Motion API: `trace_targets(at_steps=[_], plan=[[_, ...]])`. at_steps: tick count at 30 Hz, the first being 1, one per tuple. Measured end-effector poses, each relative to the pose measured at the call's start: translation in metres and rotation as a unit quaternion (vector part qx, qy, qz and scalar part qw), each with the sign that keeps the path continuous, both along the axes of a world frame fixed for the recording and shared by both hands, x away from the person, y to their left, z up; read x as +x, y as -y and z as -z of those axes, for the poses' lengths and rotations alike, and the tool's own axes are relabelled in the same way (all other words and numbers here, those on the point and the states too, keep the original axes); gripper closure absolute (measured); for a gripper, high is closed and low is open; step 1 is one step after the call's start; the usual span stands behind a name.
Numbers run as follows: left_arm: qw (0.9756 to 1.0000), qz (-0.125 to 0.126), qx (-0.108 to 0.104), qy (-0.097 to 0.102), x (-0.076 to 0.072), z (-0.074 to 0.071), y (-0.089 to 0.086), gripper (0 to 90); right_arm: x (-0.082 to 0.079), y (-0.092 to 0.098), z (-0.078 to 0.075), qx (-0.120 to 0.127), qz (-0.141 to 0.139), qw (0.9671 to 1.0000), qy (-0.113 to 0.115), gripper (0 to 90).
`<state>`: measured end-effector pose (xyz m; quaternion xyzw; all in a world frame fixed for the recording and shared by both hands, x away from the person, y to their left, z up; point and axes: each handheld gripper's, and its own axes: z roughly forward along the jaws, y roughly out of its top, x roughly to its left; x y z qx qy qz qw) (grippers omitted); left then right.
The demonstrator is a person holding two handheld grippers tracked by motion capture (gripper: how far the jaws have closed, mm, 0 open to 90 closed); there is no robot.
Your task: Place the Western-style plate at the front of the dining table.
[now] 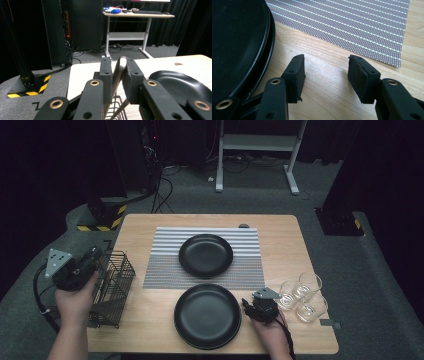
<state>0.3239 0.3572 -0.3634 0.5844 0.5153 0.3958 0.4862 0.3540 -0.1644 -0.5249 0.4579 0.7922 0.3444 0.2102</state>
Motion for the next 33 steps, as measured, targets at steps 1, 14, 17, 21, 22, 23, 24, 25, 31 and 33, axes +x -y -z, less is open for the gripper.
trace_targets(at_steps=[1, 14, 17, 21, 22, 23, 24, 25, 31, 33], plan=[[1.0, -0.006, 0.0, 0.001, -0.0005, 0.0001, 0.0003, 79.2, 0.0, 0.0, 0.0, 0.0, 0.0, 1.0, 0.0, 47.8], [0.9992, -0.033, 0.007, 0.019, -0.0019, -0.0032, 0.0022, 82.5, 0.0, 0.0, 0.0, 0.0, 0.0, 1.0, 0.0, 47.8], [0.999, -0.036, 0.001, 0.024, -0.0026, -0.0029, 0.0014, 82.6, 0.0, 0.0, 0.0, 0.0, 0.0, 1.0, 0.0, 47.8], [0.999, -0.029, -0.014, 0.031, -0.0041, -0.0033, 0.0016, 83.3, 0.0, 0.0, 0.0, 0.0, 0.0, 1.0, 0.0, 47.8], [0.999, -0.029, -0.014, 0.031, -0.0041, -0.0033, 0.0016, 83.3, 0.0, 0.0, 0.0, 0.0, 0.0, 1.0, 0.0, 47.8], [0.999, -0.031, -0.008, 0.031, -0.004, -0.0025, 0.0036, 83.3, 0.0, 0.0, 0.0, 0.0, 0.0, 1.0, 0.0, 47.8], [0.999, -0.03, -0.006, 0.034, -0.0041, -0.0021, 0.0041, 83.3, 0.0, 0.0, 0.0, 0.0, 0.0, 1.0, 0.0, 47.8], [0.999, -0.03, -0.006, 0.033, -0.0042, -0.0018, 0.0046, 83.3, 0.0, 0.0, 0.0, 0.0, 0.0, 1.0, 0.0, 47.8], [0.9987, -0.034, -0.004, 0.037, -0.0047, -0.0022, 0.0055, 83.3, 0.0, 0.0, 0.0, 0.0, 0.0, 1.0, 0.0, 47.8], [0.9988, -0.034, 0.001, 0.035, -0.0042, -0.0016, 0.0058, 83.3, 0.0, 0.0, 0.0, 0.0, 0.0, 1.0, 0.0, 47.8]])
